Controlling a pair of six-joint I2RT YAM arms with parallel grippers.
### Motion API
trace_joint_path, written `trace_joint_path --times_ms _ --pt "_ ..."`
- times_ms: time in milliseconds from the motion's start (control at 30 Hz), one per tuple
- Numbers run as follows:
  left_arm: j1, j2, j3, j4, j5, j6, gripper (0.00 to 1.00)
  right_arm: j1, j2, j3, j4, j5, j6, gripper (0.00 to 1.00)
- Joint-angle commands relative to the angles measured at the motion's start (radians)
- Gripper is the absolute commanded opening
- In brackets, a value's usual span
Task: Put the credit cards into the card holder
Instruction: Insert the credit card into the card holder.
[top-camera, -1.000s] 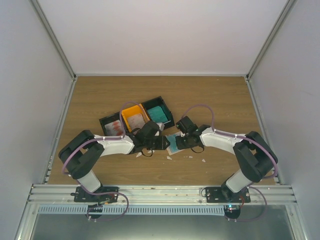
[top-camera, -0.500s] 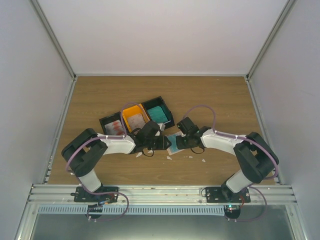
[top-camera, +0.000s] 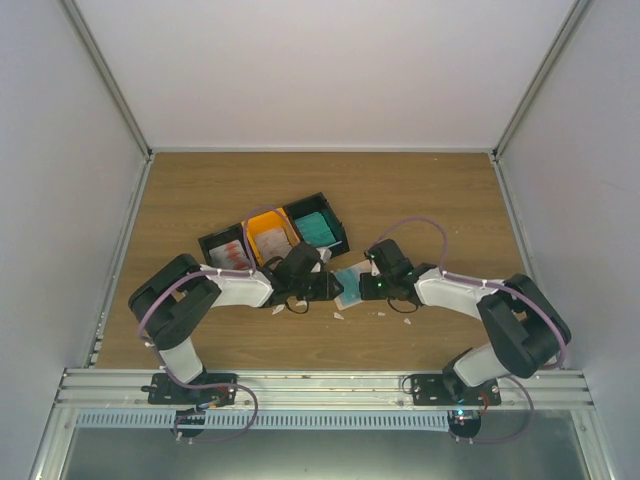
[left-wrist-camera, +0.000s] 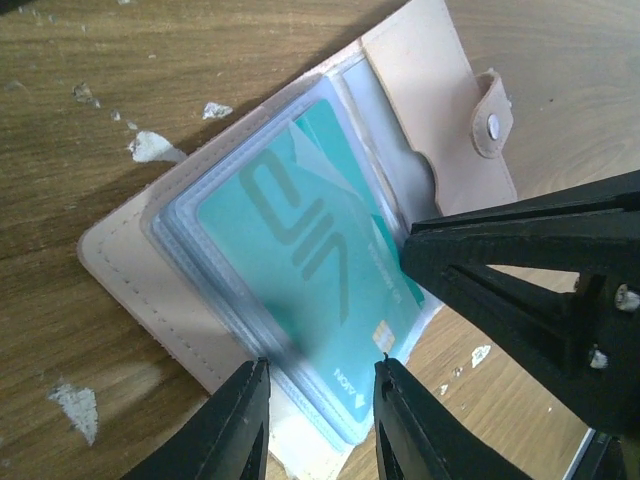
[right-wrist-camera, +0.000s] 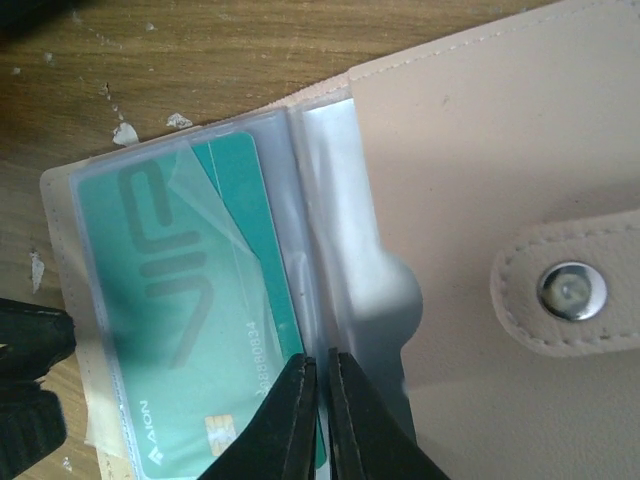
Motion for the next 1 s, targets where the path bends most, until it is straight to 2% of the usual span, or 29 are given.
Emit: trace_joint_path --times_ms 0,200,467,567,800,967 --pt "0.007 0.025 0.000 0.053 0.006 -0.012 0.33 -0.023 0.008 -0.067 -0.048 -0.035 0.011 0.05" --pt "0.008 0.040 0.001 0.067 0.017 -0.023 0.32 -0.043 0.003 -0.073 -0.028 -0.061 0.010 0.05" --pt "0.010 0.070 0.044 0.074 0.046 0.003 0.18 -0.046 0.005 -0.081 -0.017 -0.075 0.012 0.06" --pt "0.010 0.072 0.050 0.069 0.041 0.007 0.16 -0.046 0.005 -0.084 -0.016 -0.075 0.012 0.05" --pt "0.012 0.058 0.045 0.038 0.008 0.022 0.18 -0.052 -0.002 -0.083 -0.017 -0.070 0.015 0.06" --pt "0.012 0.002 0.027 0.006 -0.054 0.030 0.30 -0.051 -0.022 -0.079 -0.019 -0.071 0.015 0.05"
